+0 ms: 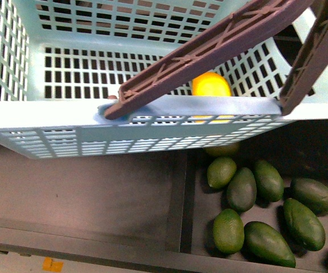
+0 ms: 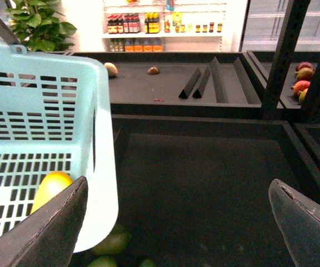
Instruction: Pick mango and avocado into basket
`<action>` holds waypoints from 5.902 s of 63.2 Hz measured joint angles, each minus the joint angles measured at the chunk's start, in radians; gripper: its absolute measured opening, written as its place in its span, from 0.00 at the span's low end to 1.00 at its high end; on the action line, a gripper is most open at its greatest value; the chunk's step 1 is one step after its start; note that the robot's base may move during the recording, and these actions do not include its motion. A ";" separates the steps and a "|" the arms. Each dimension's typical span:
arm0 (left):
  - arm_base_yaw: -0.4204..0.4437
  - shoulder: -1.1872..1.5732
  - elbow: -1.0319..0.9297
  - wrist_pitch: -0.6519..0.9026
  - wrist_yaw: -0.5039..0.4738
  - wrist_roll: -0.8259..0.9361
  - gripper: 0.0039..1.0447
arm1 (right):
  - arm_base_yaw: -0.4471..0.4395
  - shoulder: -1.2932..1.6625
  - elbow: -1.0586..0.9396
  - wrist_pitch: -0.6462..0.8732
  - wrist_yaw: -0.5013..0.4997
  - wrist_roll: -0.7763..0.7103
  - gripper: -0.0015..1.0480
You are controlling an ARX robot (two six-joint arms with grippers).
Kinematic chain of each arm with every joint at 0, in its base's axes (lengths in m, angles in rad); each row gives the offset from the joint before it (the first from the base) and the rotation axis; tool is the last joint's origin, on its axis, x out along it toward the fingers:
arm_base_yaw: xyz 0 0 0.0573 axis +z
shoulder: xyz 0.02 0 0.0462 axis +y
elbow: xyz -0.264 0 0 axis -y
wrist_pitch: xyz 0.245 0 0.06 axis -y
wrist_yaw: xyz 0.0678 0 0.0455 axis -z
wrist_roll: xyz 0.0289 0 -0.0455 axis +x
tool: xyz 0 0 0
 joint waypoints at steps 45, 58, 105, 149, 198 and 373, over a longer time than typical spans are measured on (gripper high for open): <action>-0.008 0.000 0.000 0.001 0.007 -0.003 0.12 | -0.568 0.687 0.315 -0.063 -0.667 -0.565 0.92; -0.010 0.000 0.000 0.001 0.011 -0.004 0.12 | -0.671 0.991 0.417 -0.173 -0.768 -0.843 0.92; -0.010 0.000 0.000 0.001 0.006 -0.003 0.12 | -0.419 1.798 0.853 -0.172 -0.569 -1.089 0.92; -0.010 0.000 0.000 0.001 0.006 -0.003 0.12 | -0.293 2.025 1.108 -0.182 -0.536 -0.901 0.92; -0.010 0.000 0.000 0.001 0.007 -0.003 0.12 | -0.281 2.055 1.109 -0.193 -0.512 -0.820 0.62; -0.007 0.000 0.000 0.001 0.005 -0.005 0.12 | 0.184 0.836 0.595 0.308 0.082 0.059 0.81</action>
